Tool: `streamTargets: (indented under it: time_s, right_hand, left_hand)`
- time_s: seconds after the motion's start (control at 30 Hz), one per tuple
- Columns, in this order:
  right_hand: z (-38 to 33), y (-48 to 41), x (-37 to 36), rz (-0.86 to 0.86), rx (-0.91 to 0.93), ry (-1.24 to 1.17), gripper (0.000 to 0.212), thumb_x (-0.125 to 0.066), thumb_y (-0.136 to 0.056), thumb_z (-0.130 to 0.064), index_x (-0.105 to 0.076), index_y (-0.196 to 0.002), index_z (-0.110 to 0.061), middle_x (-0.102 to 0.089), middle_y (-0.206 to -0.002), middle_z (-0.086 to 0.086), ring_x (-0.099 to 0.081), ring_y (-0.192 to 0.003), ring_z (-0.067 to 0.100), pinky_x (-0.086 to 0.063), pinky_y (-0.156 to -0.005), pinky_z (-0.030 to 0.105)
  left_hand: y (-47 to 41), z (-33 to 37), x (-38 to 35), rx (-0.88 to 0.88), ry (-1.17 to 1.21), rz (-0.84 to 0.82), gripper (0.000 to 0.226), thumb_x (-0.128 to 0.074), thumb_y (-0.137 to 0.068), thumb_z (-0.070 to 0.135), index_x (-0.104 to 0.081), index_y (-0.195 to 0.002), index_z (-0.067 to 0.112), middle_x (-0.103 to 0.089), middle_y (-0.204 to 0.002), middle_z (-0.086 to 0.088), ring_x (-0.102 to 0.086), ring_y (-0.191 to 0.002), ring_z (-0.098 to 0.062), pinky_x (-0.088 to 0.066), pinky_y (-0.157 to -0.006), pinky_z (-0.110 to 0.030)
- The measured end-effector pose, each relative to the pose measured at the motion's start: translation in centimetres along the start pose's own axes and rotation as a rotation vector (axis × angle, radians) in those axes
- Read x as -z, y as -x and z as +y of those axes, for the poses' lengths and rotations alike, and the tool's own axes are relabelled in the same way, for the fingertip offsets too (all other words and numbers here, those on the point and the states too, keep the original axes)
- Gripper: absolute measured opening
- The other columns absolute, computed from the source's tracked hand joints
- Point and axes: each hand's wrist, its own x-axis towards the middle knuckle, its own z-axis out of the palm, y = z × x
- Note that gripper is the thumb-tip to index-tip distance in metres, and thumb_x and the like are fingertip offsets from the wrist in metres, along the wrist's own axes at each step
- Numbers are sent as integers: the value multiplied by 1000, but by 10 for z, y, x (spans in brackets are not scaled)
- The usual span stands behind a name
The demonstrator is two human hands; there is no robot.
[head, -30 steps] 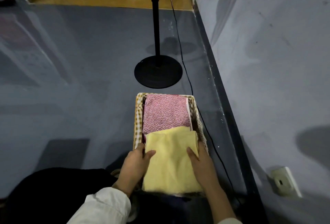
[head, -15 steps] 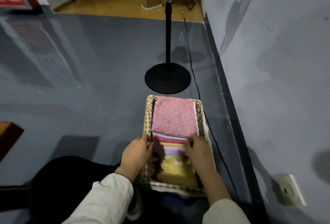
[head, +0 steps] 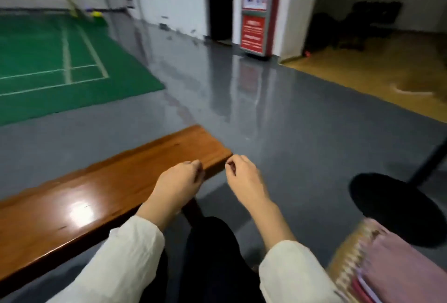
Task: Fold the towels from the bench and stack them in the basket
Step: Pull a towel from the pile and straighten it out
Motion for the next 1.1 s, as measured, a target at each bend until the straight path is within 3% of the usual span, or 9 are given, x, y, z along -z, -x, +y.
streamTargets:
  time_s: [0.2, 0.3, 0.43, 0.53, 0.8, 1.1]
  right_hand:
    - [-142, -11, -75, -272, 389, -30, 22, -42, -99, -27, -57, -110, -15, -56, -112, 3, -55, -102, 23, -34, -73, 27]
    - [-201, 11, -107, -387, 541, -40, 24, -40, -100, -27, -56, -115, -15, -56, -114, 2, -54, -100, 20, -35, -73, 26]
    - [-259, 51, -145, -525, 674, -50, 24, -41, -100, -26, -56, -116, -17, -56, -113, -1, -51, -92, 15, -39, -73, 27]
    - [-295, 75, -173, -586, 741, -55, 21, -43, -98, -26, -57, -111, -16, -58, -111, 2, -56, -98, 20, -45, -78, 31]
    - [-362, 105, -250, -699, 788, -130, 19, -45, -97, -24, -57, -105, -13, -58, -111, 4, -55, -103, 24, -32, -72, 27]
    - [-433, 125, -337, -793, 808, -94, 22, -46, -96, -20, -58, -108, -8, -58, -114, 12, -54, -105, 28, -38, -85, 33]
  left_hand:
    - [92, -129, 74, 427, -83, 170, 24, -43, -98, 34, -57, -104, 16, -66, -103, -4, -61, -93, -27, -44, -68, -32]
    - [154, -168, 92, 637, -96, 202, 23, -44, -98, 31, -58, -100, 14, -67, -98, -6, -61, -88, -27, -36, -62, -31]
    - [232, -204, 105, 896, -82, 246, 21, -45, -97, 33, -58, -99, 16, -67, -100, -5, -61, -92, -28, -46, -71, -34]
    - [281, -229, 113, 1042, -81, 249, 22, -44, -97, 32, -59, -101, 17, -66, -105, -3, -61, -97, -28, -42, -70, -30]
    - [352, -312, 117, 1183, -84, 282, 18, -47, -95, 32, -59, -95, 18, -67, -101, -7, -61, -92, -29, -45, -70, -34]
    - [392, -402, 105, 1257, -26, 261, 17, -50, -94, 28, -58, -99, 14, -65, -103, -12, -60, -93, -32, -44, -72, -36]
